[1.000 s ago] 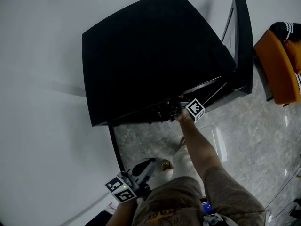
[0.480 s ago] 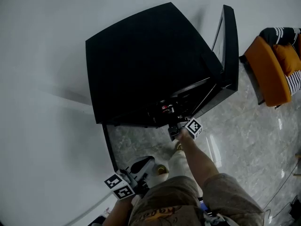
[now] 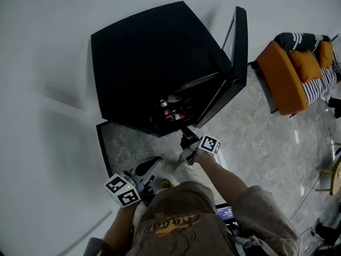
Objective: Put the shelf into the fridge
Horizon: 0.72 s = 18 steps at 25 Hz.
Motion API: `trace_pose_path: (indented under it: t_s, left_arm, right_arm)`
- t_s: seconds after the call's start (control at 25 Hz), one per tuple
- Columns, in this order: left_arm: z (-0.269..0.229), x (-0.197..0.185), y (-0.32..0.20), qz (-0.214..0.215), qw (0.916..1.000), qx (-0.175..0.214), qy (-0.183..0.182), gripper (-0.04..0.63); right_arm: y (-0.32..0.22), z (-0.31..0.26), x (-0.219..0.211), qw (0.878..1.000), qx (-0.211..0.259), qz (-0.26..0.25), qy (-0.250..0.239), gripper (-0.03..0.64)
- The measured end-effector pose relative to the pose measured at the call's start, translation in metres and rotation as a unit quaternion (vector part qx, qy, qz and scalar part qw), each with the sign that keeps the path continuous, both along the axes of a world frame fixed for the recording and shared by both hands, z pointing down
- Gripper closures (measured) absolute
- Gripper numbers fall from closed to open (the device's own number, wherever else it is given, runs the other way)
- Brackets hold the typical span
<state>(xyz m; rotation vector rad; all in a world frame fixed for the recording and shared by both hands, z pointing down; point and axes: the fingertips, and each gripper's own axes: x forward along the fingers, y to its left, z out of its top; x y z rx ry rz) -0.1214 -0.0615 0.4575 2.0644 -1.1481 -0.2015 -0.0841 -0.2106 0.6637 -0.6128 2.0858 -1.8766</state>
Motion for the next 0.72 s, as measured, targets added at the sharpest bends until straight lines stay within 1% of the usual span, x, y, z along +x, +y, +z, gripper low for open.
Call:
trace_pose_path:
  t_s: [0.08, 0.16, 0.32, 0.4, 0.52, 0.6, 0.72]
  left_arm:
    - [-0.005, 0.002, -0.002, 0.016, 0.9998, 0.010, -0.006, 0.592]
    - [-0.008, 0.001, -0.005, 0.024, 0.9996, 0.013, -0.006, 0.592]
    - [-0.017, -0.001, -0.012, 0.032, 0.9993, 0.019, 0.005, 0.592]
    - [-0.025, -0.001, -0.013, 0.038, 0.9989, 0.024, 0.009, 0.592]
    - [-0.032, 0.000, -0.014, 0.048, 0.9983, 0.033, 0.004, 0.592]
    - [-0.035, -0.001, -0.013, 0.052, 0.9978, 0.040, 0.002, 0.592]
    - [-0.040, -0.005, -0.010, 0.048, 0.9980, 0.042, 0.007, 0.592]
  right_arm:
    - [0.007, -0.020, 0.003, 1.000, 0.018, -0.010, -0.003, 0.591]
    - [0.011, -0.044, 0.006, 0.999, 0.040, -0.013, -0.017, 0.591]
    - [0.017, -0.086, 0.014, 0.997, 0.064, -0.014, -0.029, 0.591]
    - [0.024, -0.110, 0.014, 0.996, 0.073, -0.025, -0.034, 0.591]
    - [0.040, -0.147, 0.011, 0.993, 0.096, -0.048, -0.048, 0.594]
    - [0.050, -0.163, 0.012, 0.990, 0.114, -0.067, -0.042, 0.594]
    - [0.059, -0.175, 0.017, 0.984, 0.151, -0.092, -0.002, 0.594]
